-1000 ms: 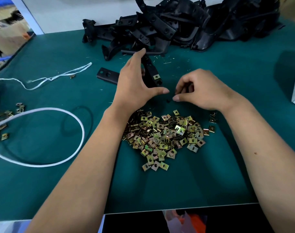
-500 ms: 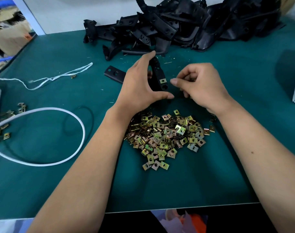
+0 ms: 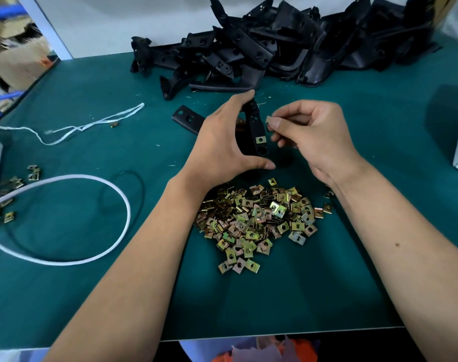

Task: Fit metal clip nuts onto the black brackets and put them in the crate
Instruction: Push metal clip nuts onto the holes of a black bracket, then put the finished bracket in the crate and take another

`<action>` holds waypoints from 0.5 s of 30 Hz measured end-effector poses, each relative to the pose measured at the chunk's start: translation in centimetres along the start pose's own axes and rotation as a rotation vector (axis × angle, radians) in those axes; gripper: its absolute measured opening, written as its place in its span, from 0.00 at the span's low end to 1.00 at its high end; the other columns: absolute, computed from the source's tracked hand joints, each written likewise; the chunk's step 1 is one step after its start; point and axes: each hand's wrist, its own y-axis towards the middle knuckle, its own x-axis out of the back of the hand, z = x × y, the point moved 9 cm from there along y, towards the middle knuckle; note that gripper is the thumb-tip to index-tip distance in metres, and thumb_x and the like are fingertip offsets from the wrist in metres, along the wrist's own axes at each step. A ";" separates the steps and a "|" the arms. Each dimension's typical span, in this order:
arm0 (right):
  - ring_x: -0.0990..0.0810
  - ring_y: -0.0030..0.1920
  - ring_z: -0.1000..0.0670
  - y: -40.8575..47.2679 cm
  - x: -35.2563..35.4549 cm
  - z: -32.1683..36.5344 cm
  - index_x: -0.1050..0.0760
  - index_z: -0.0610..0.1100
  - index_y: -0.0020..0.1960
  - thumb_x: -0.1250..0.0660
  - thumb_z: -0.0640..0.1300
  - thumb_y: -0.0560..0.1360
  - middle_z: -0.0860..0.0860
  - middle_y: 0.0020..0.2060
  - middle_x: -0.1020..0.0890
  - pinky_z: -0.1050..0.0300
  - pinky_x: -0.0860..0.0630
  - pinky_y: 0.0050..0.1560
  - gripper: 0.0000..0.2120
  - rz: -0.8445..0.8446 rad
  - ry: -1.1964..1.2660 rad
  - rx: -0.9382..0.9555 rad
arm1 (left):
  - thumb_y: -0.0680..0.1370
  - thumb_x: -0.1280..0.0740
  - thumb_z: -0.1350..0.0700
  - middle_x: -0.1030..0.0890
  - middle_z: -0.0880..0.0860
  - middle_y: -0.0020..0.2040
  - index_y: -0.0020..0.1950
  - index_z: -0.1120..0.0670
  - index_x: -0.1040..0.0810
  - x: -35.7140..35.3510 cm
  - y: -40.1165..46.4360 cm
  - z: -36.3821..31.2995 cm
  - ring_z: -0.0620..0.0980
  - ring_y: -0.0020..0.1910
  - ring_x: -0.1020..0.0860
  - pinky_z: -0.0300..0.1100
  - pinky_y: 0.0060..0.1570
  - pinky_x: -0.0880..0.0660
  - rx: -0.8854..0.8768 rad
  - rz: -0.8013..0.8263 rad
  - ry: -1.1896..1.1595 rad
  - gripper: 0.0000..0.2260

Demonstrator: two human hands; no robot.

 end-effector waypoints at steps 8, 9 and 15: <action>0.16 0.35 0.51 -0.1 0.1 0.1 0.15 0.43 0.46 0.25 0.33 0.75 0.48 0.35 0.13 0.62 0.21 0.36 0.06 -0.058 0.020 0.028 | 0.57 0.14 0.40 0.23 0.50 0.69 0.78 0.54 0.35 -0.6 0.0 -0.8 0.48 0.67 0.23 0.50 0.68 0.26 -0.033 0.038 -0.028 0.55; 0.16 0.35 0.52 -0.1 0.1 0.1 0.15 0.43 0.45 0.25 0.33 0.74 0.48 0.35 0.13 0.61 0.21 0.36 0.06 -0.058 0.021 0.026 | 0.57 0.14 0.40 0.23 0.50 0.69 0.78 0.54 0.35 -0.6 0.0 -0.9 0.48 0.66 0.23 0.50 0.68 0.26 -0.036 0.038 -0.032 0.55; 0.16 0.36 0.51 -0.2 -0.2 0.2 0.15 0.43 0.43 0.25 0.33 0.74 0.48 0.36 0.14 0.60 0.21 0.38 0.07 -0.025 0.035 -0.004 | 0.57 0.13 0.43 0.22 0.50 0.68 0.78 0.56 0.34 -0.6 -0.1 -1.2 0.47 0.66 0.22 0.49 0.68 0.25 -0.036 0.042 -0.039 0.55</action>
